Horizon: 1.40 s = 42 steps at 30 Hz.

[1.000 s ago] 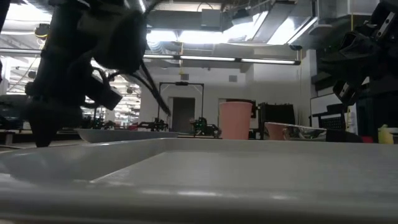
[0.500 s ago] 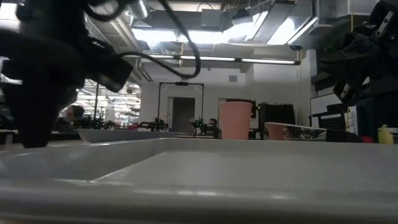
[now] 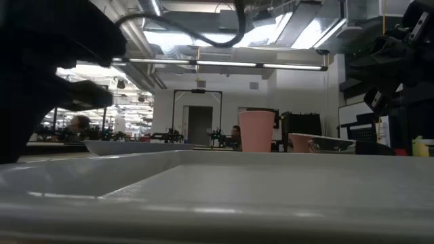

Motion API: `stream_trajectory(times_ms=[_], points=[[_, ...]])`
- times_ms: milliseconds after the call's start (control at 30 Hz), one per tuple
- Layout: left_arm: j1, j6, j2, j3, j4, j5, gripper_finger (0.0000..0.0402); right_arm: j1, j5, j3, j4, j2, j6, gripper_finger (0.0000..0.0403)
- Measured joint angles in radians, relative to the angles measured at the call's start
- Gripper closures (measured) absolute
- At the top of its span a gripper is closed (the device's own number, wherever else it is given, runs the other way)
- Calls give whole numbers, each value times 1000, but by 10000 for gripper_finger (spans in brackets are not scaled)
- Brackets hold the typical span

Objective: Pick and place plate/cup/fork/spoon on tray
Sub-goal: Adjust the black spoon, then adjust the orange fork

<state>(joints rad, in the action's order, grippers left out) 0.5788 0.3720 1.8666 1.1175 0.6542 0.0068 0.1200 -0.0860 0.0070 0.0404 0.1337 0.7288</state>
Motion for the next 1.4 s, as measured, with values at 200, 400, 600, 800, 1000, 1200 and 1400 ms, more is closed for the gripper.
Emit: stream_trajectory(times_ms=[200, 400, 600, 800, 1000, 1200, 1400], points=[[-32, -424, 0, 0, -1, -10, 402, 0, 0, 0, 0, 0, 2, 341], [-79, -665, 1, 0, -26, -52, 402, 0, 0, 0, 0, 0, 3, 341], [-112, -675, 5, 91, 48, -117, 401, 0, 0, 0, 0, 0, -2, 341], [-98, -696, 1, 214, 156, -107, 401, 0, 0, 0, 1, 3, -4, 341], [-18, -360, -1, 298, 203, 35, 401, 0, 0, 0, 0, 4, -6, 341], [107, 317, -2, 300, 209, 194, 401, 0, 0, 0, -1, 4, -17, 341], [314, 641, -2, 282, 247, 149, 401, 0, 0, 0, -1, 4, -5, 341]])
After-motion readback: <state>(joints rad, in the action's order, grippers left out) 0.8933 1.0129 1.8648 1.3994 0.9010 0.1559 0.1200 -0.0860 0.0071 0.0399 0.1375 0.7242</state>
